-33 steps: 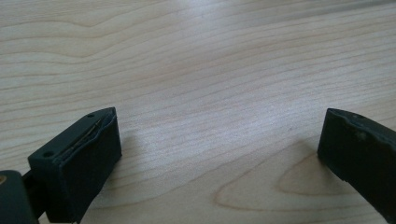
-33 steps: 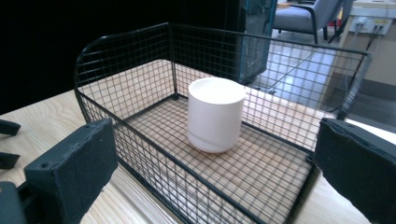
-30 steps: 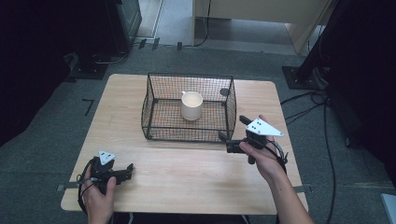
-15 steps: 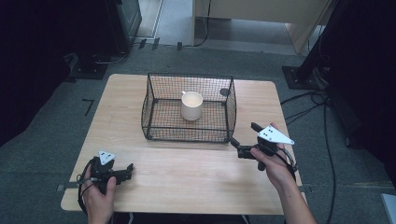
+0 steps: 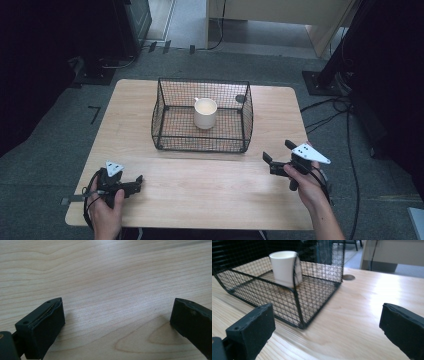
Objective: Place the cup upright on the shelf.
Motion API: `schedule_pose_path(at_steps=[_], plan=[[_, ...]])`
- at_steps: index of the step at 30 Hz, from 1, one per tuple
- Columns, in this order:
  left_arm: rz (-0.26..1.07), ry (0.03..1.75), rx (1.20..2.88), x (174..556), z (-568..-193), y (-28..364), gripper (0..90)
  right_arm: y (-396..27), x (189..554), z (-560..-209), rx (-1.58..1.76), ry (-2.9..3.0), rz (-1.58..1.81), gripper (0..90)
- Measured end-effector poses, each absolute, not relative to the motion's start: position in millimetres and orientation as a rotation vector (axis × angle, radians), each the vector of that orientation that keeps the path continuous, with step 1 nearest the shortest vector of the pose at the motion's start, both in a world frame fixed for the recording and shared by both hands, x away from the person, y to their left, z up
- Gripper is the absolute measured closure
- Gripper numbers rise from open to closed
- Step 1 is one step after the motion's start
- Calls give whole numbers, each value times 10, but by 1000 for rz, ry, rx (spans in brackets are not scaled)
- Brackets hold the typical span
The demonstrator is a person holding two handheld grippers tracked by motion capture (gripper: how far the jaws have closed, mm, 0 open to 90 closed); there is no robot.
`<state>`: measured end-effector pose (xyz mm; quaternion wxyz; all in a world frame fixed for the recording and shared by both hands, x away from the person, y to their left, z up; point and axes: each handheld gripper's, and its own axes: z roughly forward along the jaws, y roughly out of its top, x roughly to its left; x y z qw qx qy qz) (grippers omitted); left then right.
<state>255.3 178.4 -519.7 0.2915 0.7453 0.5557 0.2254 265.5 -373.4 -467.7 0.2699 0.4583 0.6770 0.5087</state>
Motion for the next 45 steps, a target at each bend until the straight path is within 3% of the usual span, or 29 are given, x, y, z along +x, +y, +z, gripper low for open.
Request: schedule_pose_path(at_steps=[28, 45], plan=[[601, 1481, 1987, 2552, -5197, 1784, 0, -4414, 2325, -5166, 1443, 1783, 1170, 0], [602, 1485, 1985, 2552, -5196, 1779, 0, -4401, 2229, -5243, 1523, 1944, 922, 0]])
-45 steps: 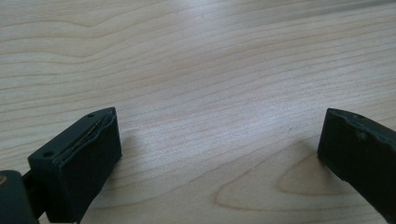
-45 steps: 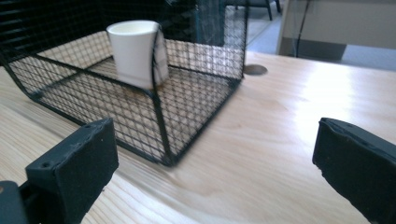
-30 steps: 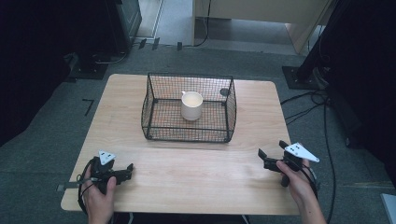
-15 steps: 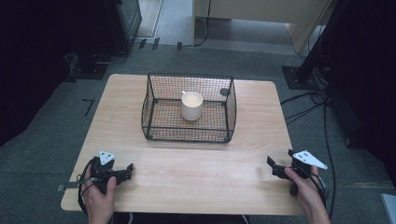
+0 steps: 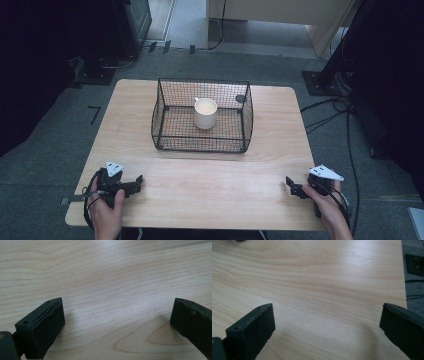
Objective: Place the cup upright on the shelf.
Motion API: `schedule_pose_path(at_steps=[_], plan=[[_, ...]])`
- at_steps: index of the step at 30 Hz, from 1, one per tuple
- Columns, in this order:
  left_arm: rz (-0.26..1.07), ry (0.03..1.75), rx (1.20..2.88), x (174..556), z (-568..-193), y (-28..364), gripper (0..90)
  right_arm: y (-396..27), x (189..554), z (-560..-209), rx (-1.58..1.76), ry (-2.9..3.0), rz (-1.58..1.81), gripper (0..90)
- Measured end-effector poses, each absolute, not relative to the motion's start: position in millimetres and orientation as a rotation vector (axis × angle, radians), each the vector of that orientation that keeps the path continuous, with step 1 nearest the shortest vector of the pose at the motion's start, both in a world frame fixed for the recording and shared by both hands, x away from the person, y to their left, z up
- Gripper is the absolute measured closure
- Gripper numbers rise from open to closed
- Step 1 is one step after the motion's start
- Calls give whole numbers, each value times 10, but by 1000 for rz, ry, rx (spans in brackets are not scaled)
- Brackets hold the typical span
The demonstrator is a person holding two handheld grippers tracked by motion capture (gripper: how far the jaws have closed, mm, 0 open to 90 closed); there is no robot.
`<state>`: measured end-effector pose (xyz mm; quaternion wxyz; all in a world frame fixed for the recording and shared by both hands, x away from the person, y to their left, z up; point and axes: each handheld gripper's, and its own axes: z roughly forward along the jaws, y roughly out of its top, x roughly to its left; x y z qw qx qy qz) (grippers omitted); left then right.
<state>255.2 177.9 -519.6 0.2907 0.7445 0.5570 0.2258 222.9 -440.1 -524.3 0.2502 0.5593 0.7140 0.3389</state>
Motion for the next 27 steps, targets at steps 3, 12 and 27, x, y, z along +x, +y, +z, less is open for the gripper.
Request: schedule_pose_path(at_steps=[3, 12, 27], plan=[[602, 1485, 1986, 2552, -5196, 1780, 0, -4418, 2230, -5258, 1552, 1965, 877, 0], [602, 1485, 1985, 2552, -5197, 1780, 0, -4445, 2209, -5271, 1572, 1994, 855, 0], [602, 1485, 1985, 2552, -5196, 1780, 0, -4452, 2151, -5270, 1591, 1978, 848, 0]])
